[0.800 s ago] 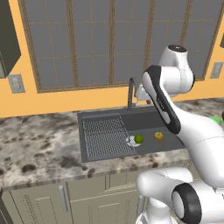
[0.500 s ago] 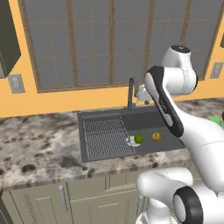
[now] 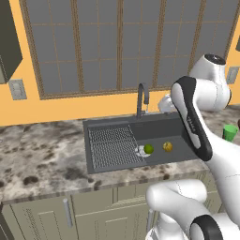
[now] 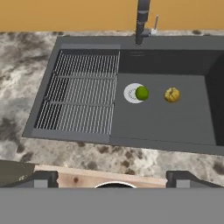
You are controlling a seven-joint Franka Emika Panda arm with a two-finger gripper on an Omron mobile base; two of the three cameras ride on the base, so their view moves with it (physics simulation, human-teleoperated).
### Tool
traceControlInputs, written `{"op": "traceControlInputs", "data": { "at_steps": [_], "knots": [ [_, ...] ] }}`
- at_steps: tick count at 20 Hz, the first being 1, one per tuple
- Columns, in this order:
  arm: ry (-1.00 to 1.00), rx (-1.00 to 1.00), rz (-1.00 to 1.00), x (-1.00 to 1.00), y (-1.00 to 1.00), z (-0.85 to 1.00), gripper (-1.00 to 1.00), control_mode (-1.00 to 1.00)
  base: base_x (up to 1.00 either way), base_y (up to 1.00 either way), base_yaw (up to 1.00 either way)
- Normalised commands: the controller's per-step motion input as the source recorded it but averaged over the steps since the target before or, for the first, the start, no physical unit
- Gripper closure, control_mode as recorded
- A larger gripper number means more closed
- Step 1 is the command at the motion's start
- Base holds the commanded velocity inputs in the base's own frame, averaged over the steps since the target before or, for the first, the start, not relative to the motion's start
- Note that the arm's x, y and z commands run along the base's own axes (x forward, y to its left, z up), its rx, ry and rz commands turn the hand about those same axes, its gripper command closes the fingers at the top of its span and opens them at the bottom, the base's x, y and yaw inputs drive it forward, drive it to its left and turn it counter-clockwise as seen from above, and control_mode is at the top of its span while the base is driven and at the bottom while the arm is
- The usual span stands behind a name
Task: Remove the squash and lime from the sink. Then move the bowl and cup from the counter to the sink for washing.
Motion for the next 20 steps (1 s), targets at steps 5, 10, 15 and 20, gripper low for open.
{"op": "traceControlInputs", "data": {
  "at_steps": [5, 10, 15, 20],
  "knots": [
    [0.0, 0.03, 0.0, -0.22, -0.35, 0.0, -1.0, -1.0, 0.0, 0.0, 0.0],
    [0.0, 0.03, 0.0, -0.2, -0.47, -0.04, -1.0, -1.0, 0.0, 0.0, 0.0],
    [0.0, 0.03, 0.0, -0.09, -0.45, -0.21, -1.0, -1.0, 0.0, 0.0, 0.0],
    [0.01, 0.03, 0.0, 0.03, -0.37, -0.37, -1.0, -1.0, 0.0, 0.0, 0.0]
  ]
}}
